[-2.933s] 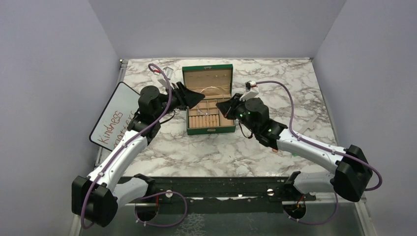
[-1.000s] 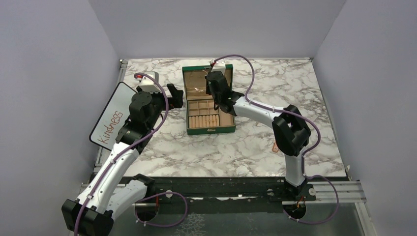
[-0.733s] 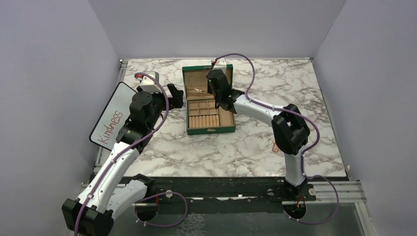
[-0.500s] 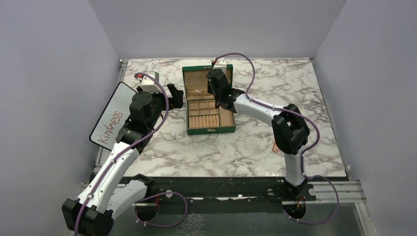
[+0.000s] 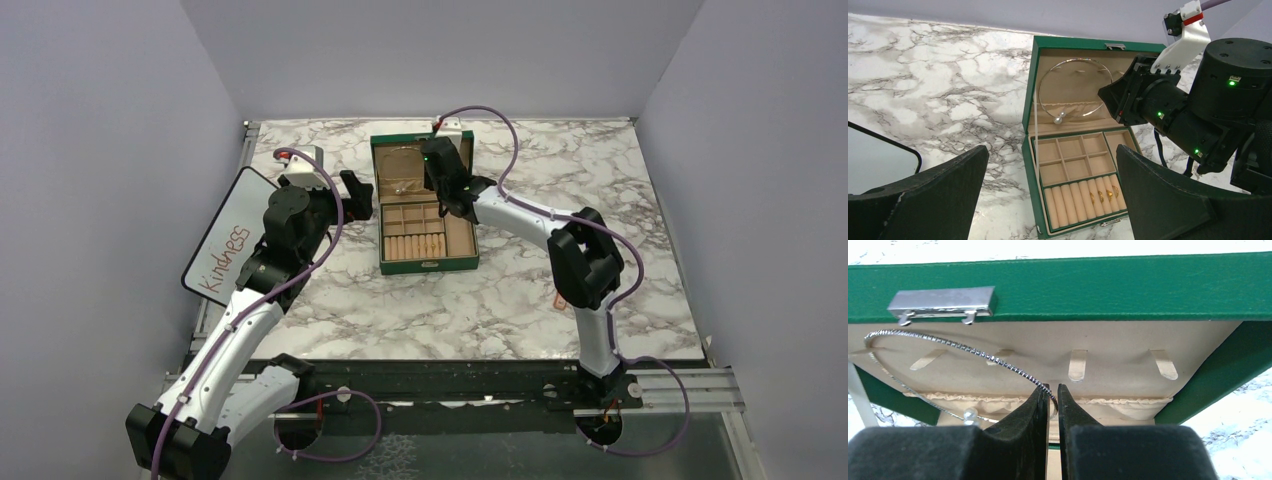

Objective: Organize the mixed jewelry

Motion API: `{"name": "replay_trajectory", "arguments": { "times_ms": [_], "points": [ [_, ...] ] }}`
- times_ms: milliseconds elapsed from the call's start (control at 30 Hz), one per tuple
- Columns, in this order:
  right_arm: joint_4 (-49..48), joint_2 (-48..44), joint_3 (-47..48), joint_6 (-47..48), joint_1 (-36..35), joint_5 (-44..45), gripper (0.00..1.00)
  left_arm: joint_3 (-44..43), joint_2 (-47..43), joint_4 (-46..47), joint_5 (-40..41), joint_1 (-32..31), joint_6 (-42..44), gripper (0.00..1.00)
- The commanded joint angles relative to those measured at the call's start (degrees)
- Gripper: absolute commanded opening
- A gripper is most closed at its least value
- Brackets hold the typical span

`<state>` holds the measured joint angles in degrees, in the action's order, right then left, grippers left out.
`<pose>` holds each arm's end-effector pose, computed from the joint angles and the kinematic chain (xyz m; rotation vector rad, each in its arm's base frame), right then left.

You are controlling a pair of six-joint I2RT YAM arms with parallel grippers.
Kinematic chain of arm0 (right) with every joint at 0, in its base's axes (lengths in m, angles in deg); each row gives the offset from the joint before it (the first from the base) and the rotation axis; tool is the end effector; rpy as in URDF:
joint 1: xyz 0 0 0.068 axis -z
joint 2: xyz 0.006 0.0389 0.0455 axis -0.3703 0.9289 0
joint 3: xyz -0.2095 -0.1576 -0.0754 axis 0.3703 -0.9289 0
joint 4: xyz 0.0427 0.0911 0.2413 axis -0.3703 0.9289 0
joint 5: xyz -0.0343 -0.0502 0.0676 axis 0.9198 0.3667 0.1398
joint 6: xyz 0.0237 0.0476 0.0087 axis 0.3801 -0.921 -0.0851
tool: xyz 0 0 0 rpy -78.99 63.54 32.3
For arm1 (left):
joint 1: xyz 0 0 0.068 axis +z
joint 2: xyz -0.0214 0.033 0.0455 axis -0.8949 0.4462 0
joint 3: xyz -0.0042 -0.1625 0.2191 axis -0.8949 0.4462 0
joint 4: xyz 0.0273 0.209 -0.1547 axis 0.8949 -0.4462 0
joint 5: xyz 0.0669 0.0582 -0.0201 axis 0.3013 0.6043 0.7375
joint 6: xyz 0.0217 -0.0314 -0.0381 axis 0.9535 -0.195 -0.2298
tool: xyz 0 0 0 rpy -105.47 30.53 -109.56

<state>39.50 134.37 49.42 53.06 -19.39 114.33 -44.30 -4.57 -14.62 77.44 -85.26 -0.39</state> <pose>0.3759 0.3051 0.2485 -0.0649 1.9720 0.1643 0.1981 -0.0741 0.3528 -0.0421 1.7296 -0.4071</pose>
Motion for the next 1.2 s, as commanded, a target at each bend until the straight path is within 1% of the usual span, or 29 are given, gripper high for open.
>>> {"name": "replay_trajectory", "arguments": {
  "times_ms": [0,167,267,367,433,533,667,800,867,1067,1167],
  "points": [
    [2.6,1.0,1.9,-1.5,0.6,-0.9,0.18,0.5,-0.1,0.8,0.0,0.1,-0.2,0.99],
    [3.6,-0.6,1.0,-3.6,0.9,-2.7,0.28,0.5,0.0,0.8,-0.1,0.0,-0.3,0.99],
    [3.7,-2.5,-0.2,-5.4,1.2,-4.1,0.36,0.5,0.1,0.8,-0.3,0.1,-0.4,0.99],
    [4.1,-4.8,-1.9,-8.3,1.6,-5.3,0.44,0.5,0.0,0.8,-0.4,0.1,-0.5,0.99],
    [4.3,-6.8,-3.4,-11.2,1.9,-5.9,0.46,0.5,0.1,0.9,-0.6,0.1,-0.7,0.99],
    [6.8,-9.6,-5.5,-18.6,2.6,-6.1,0.47,0.5,0.0,0.8,-1.0,0.1,-1.1,0.99],
    [11.5,-11.7,-7.7,-32.0,3.6,-5.1,0.47,0.7,-0.2,0.8,-1.9,0.2,-1.9,0.99],
    [17.8,-9.9,-5.5,-44.4,3.8,-3.5,0.47,0.6,0.7,0.5,-3.5,0.1,-2.6,0.99],
    [19.6,-8.5,-4.1,-48.8,3.9,-3.0,0.47,0.2,1.5,0.2,-4.1,0.1,-2.9,0.99],
    [20.1,-5.1,-1.2,-56.5,4.5,-4.7,0.47,-0.1,3.5,0.1,-6.3,0.1,-3.5,0.99],
    [17.9,-3.7,-0.4,-56.9,5.2,-6.4,0.42,0.0,4.0,0.0,-6.7,0.2,-3.8,0.99]
  ]
}}
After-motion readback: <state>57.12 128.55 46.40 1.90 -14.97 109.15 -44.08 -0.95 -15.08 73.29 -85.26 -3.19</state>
